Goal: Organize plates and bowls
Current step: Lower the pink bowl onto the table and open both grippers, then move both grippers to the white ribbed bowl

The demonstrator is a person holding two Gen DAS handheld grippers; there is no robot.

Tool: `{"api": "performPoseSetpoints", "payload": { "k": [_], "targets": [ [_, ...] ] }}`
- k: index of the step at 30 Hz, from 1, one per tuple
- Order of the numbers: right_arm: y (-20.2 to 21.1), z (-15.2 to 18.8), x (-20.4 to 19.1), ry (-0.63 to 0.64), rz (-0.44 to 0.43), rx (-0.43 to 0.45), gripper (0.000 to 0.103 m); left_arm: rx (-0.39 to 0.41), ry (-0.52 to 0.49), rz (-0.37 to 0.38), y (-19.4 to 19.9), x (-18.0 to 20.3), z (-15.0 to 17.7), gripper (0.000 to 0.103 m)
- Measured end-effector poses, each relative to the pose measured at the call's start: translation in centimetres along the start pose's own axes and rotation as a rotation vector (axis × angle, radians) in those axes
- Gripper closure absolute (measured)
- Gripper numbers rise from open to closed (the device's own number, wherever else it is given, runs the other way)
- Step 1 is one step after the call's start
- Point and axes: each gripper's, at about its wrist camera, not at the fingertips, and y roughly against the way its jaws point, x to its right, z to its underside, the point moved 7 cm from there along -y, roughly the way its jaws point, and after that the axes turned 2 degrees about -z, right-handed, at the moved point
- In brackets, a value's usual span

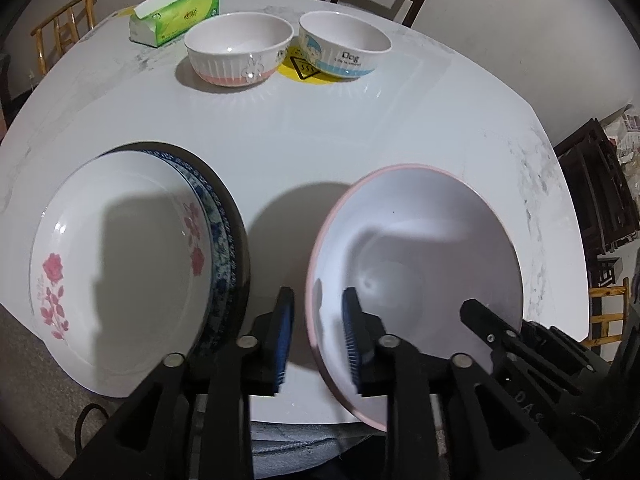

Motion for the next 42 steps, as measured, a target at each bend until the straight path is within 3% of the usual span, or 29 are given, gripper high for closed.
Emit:
{"api": "performPoseSetpoints", "payload": {
  "k": [10,23,36,42],
  "targets": [
    [1.7,-1.5,0.3,-0.004,0.012,0.053,0.076,0.028,-0.003,-0.011,1.4,-1.0,-0.8,0.067],
    [3.3,-3.7,-0.1,0.028,0.026,0.1,0.076,0.101,-0.043,-0.048,4.3,-2.4,-2.9,0.063],
    [3.1,-5.6,-4.1,0.099,-0.011,0.096,0.076,0.148,0.014,-0.123,6.0,-8.0,-6.6,0.059],
    [2.2,-7.5,-6.4,0.114,-0.077,0.069,0.076,0.145,0.05,-0.157,5.6,-11.1,-8.7,0.058]
  ]
}}
